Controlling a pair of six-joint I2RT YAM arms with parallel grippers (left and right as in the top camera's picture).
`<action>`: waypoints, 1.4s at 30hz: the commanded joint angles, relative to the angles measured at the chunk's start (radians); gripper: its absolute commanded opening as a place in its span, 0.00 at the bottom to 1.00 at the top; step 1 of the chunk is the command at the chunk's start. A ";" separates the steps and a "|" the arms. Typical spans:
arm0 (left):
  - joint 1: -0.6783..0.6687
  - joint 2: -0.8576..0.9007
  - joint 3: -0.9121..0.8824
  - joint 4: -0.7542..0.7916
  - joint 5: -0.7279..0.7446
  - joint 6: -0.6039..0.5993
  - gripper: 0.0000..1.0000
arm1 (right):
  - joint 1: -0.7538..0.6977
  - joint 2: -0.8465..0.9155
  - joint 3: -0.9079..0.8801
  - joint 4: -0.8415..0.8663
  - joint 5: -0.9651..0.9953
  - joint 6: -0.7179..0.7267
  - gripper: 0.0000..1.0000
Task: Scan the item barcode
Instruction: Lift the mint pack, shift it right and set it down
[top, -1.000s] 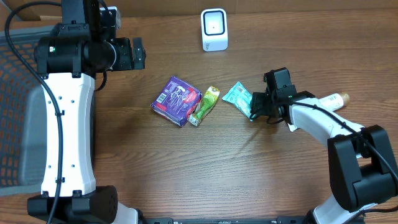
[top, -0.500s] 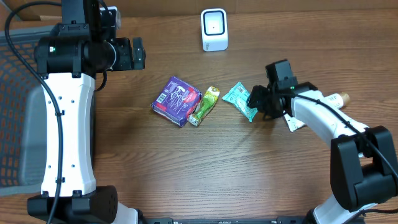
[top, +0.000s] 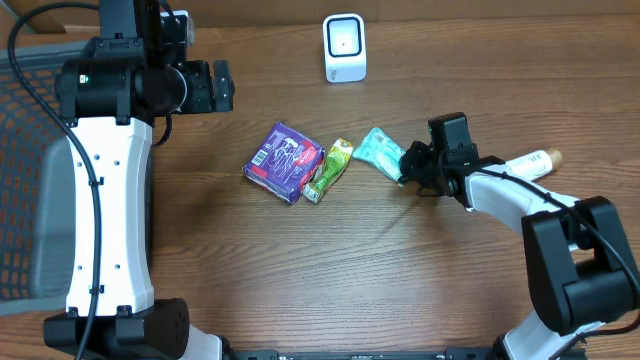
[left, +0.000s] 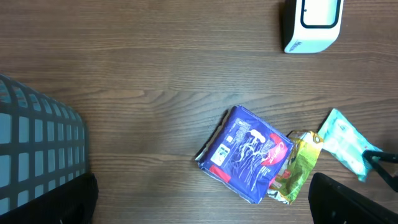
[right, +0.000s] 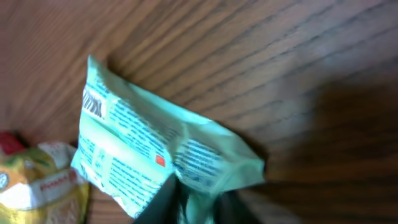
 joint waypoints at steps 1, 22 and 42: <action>0.003 0.002 0.006 0.001 0.008 0.023 1.00 | -0.013 0.041 -0.013 -0.001 -0.042 -0.092 0.04; 0.003 0.002 0.006 0.001 0.008 0.023 1.00 | -0.294 -0.359 0.032 -0.314 -0.737 -0.464 0.04; 0.003 0.002 0.006 0.001 0.008 0.023 1.00 | -0.108 -0.272 0.110 -0.591 -0.303 -0.673 0.04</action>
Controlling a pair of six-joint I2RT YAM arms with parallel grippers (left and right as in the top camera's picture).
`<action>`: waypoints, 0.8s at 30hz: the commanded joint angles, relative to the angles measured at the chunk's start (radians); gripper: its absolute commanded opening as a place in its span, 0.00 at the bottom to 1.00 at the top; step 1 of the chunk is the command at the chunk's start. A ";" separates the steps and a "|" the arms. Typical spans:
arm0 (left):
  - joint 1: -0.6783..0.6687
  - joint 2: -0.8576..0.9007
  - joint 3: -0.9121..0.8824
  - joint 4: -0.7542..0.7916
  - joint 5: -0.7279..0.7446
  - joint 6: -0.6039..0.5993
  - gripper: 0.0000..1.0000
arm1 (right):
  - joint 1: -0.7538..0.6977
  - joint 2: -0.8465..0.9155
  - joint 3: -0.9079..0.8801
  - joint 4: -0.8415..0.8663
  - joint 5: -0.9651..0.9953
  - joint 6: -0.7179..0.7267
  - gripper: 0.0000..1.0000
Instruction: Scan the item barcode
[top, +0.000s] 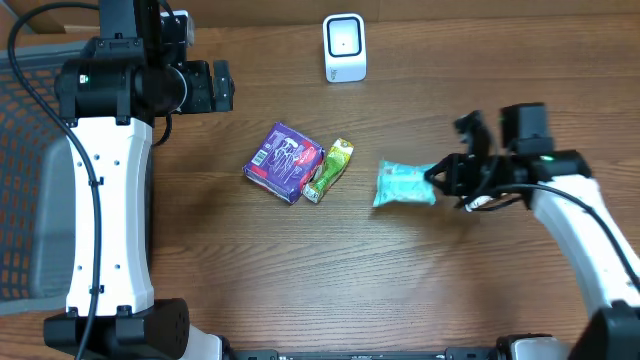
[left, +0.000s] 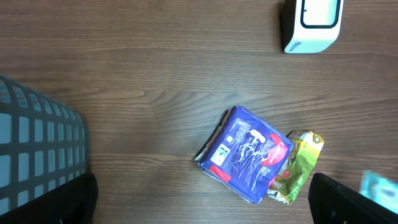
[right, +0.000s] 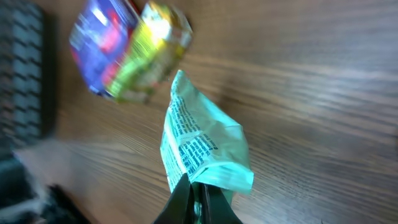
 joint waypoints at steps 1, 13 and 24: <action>0.003 0.002 0.006 0.001 0.008 0.023 0.99 | 0.086 0.094 0.018 0.039 0.126 -0.034 0.04; 0.003 0.002 0.006 0.001 0.008 0.023 0.99 | 0.051 0.228 0.018 0.078 0.175 -0.029 0.54; 0.003 0.002 0.006 0.001 0.008 0.022 0.99 | 0.047 0.328 0.014 0.026 0.188 0.025 0.69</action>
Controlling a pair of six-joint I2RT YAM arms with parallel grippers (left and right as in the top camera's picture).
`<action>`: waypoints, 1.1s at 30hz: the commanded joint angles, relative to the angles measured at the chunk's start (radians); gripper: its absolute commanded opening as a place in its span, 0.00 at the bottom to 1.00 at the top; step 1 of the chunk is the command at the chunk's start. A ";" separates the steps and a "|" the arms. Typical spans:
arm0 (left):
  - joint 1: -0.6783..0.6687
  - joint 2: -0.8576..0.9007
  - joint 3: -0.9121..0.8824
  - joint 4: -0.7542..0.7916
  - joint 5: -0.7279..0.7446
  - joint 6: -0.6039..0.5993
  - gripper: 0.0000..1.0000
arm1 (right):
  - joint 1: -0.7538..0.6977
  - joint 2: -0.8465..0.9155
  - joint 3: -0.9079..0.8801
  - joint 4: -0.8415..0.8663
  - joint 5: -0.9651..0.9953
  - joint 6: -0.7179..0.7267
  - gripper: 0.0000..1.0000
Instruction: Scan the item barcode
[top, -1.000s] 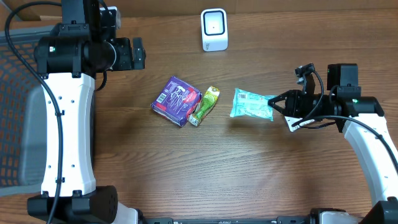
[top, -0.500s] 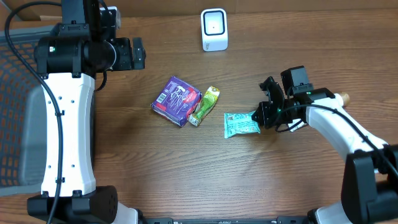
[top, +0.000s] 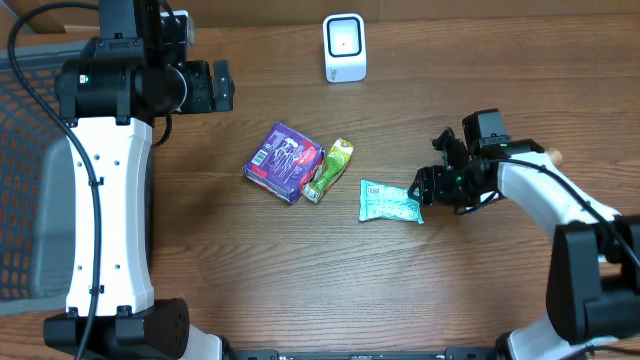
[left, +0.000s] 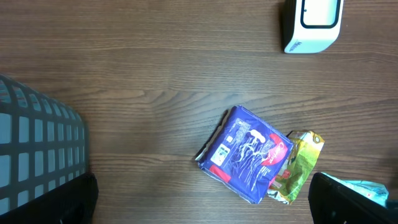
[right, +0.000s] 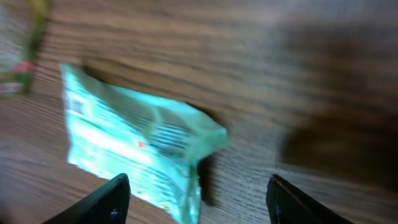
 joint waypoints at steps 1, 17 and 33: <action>0.003 0.002 0.006 0.001 0.008 0.023 0.99 | 0.011 0.058 0.014 -0.016 0.009 0.033 0.67; 0.003 0.002 0.006 0.001 0.008 0.023 1.00 | 0.093 0.088 -0.089 0.167 0.039 0.342 0.54; 0.003 0.002 0.006 0.001 0.008 0.023 0.99 | 0.063 0.067 -0.104 0.233 -0.140 0.248 0.04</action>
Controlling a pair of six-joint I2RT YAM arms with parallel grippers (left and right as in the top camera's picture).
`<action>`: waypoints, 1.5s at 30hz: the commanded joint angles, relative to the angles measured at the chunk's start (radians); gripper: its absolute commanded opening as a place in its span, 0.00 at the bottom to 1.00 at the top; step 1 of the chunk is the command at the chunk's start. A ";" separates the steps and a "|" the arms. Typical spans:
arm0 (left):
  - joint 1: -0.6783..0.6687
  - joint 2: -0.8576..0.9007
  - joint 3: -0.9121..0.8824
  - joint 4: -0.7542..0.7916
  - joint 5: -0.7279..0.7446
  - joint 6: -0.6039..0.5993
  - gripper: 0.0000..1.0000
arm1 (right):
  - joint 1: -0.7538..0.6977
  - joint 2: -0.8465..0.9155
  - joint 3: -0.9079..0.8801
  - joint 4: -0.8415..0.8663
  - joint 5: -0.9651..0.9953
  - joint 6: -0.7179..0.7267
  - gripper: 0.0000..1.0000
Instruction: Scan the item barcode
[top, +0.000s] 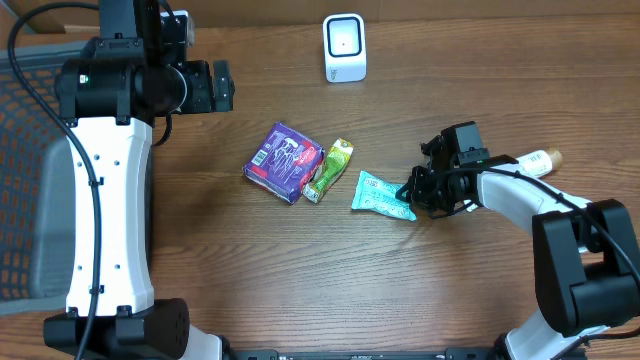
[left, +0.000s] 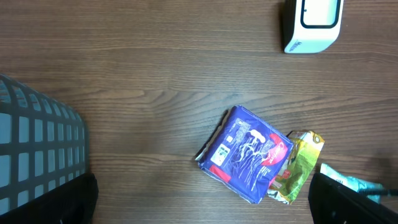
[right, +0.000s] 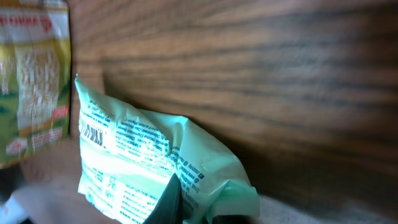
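Observation:
A teal snack packet (top: 381, 196) lies on the wooden table (top: 300, 270), printed side up, a barcode near its left end. My right gripper (top: 414, 190) is shut on its right end; in the right wrist view the fingertips (right: 175, 202) pinch the teal packet (right: 134, 155). The white scanner (top: 345, 47) stands at the table's far edge, also in the left wrist view as the scanner (left: 312, 22). My left gripper (left: 205, 202) hangs high over the table's left side, open and holding nothing.
A purple packet (top: 285, 161) and a green packet (top: 330, 168) lie just left of the teal one. A pale bottle (top: 533, 161) lies behind the right arm. A grey basket (left: 37, 146) stands at the left.
My right gripper was open beside the teal packet lying on the table; now it is shut on the packet's right end. The packet sits slightly further left and more tilted. The left arm is unchanged.
My right gripper first pinched the teal packet beside the green one. Then it held the packet further to the right, turned over. Then the packet lay flat with print up and the gripper open. Now the gripper is shut on it again.

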 joint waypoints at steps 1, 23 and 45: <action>0.003 0.002 0.006 0.001 0.008 0.023 1.00 | -0.024 0.011 0.016 -0.041 -0.080 -0.099 0.04; 0.003 0.002 0.006 0.001 0.008 0.023 1.00 | -0.047 -0.351 0.369 -0.409 0.080 -0.175 0.04; 0.003 0.002 0.006 0.001 0.008 0.023 1.00 | 0.266 0.148 0.876 0.085 1.472 -0.631 0.04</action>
